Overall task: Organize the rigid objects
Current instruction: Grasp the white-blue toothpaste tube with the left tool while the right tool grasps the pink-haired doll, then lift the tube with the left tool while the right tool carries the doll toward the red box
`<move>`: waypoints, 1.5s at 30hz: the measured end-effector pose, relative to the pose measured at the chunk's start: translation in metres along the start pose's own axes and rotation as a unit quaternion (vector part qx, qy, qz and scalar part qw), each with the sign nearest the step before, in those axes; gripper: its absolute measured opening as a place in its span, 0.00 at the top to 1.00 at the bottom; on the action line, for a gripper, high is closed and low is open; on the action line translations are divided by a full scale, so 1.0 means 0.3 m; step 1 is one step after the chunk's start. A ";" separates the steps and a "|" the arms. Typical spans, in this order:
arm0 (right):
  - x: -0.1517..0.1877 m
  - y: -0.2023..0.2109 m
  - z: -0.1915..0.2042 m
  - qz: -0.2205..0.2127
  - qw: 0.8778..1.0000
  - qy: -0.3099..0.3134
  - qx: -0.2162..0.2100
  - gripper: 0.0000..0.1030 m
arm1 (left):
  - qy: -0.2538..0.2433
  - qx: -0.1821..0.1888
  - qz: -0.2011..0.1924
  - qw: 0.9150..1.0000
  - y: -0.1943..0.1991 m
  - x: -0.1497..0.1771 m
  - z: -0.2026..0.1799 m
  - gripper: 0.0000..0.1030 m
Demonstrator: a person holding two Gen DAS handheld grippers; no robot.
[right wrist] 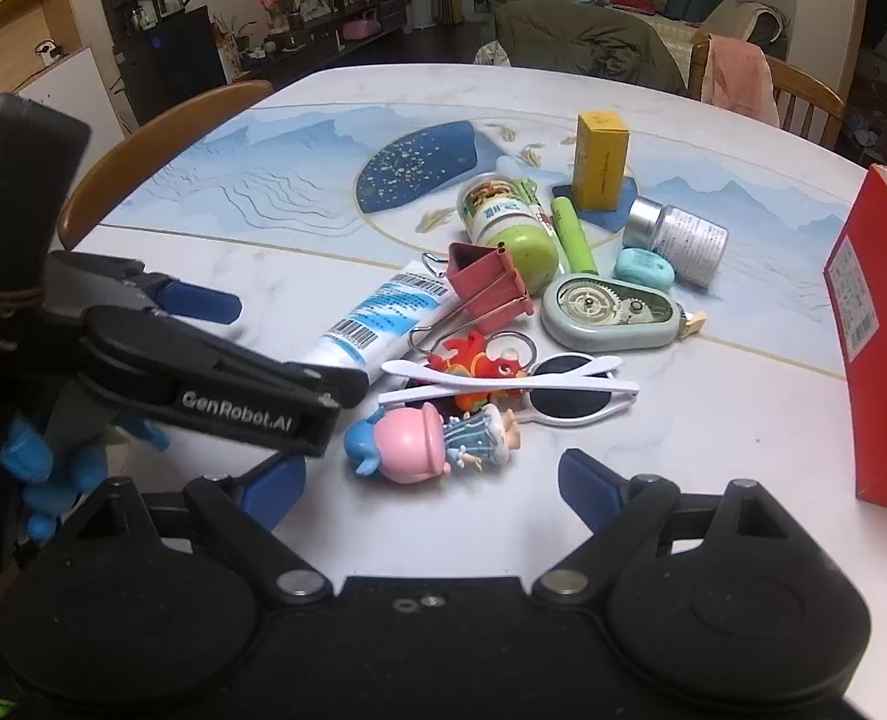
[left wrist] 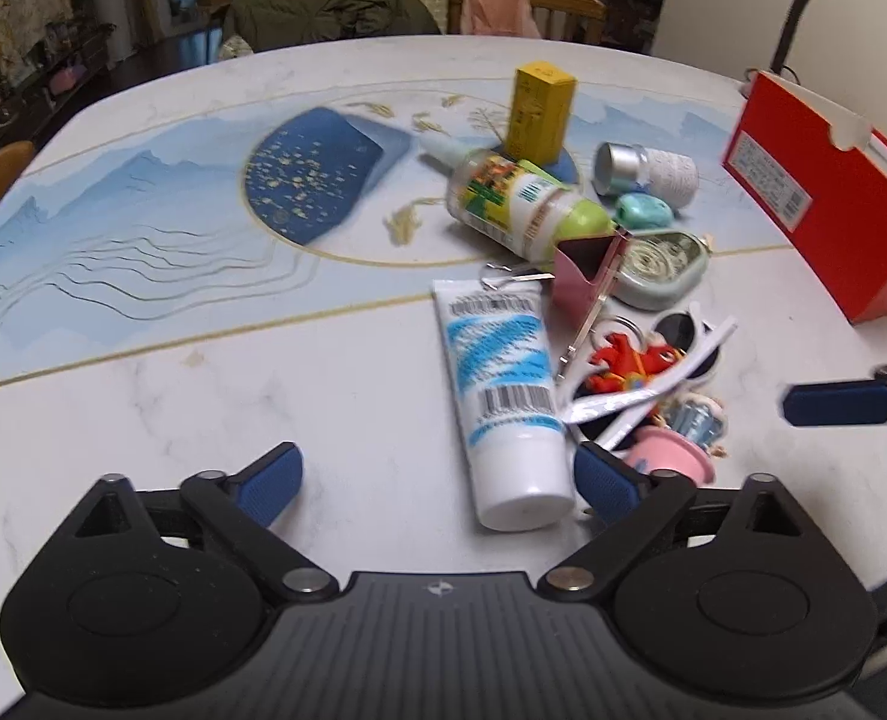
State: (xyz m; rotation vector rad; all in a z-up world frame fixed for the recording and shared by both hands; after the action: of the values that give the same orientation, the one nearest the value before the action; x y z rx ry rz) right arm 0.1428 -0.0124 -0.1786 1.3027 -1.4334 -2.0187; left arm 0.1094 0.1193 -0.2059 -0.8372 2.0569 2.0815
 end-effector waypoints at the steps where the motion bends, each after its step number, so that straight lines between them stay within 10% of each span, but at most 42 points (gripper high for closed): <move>1: -0.002 -0.009 0.002 0.001 1.000 0.002 0.000 0.11 | 0.001 -0.001 0.000 1.000 -0.002 0.001 -0.001 0.06; 20: -0.023 -0.093 -0.001 0.012 1.000 0.016 0.003 0.26 | -0.032 0.043 -0.016 0.998 -0.002 -0.014 -0.056 0.62; 35: 0.026 0.014 -0.049 0.007 1.000 -0.014 0.013 0.27 | 0.017 0.053 -0.018 0.998 0.058 0.000 -0.023 0.66; 39: 0.028 0.058 -0.097 0.003 0.999 -0.042 0.008 0.63 | 0.042 0.058 -0.026 0.997 0.100 0.008 -0.001 0.66; 43: 0.043 0.077 -0.124 0.003 0.999 -0.040 0.007 0.61 | 0.058 0.060 -0.036 0.996 0.139 0.019 0.012 0.66; 45: 0.054 0.083 -0.125 0.002 0.999 -0.040 0.003 0.43 | 0.064 0.059 -0.040 0.995 0.155 0.027 0.018 0.66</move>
State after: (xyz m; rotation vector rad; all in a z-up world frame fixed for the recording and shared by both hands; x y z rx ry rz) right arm 0.1598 -0.0555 -0.1672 1.2335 -1.4778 -2.0860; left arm 0.0804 0.1181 -0.1682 -1.0394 2.1451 1.8918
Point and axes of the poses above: each gripper's, at about its wrist camera, not at the fingertips, and y roughly against the way its jaws point, z to its left, x to its underside, the point moved 5 cm from there along -y, roughly the way its jaws point, and after that the axes turned 9 degrees about z, right-handed, at the moved point
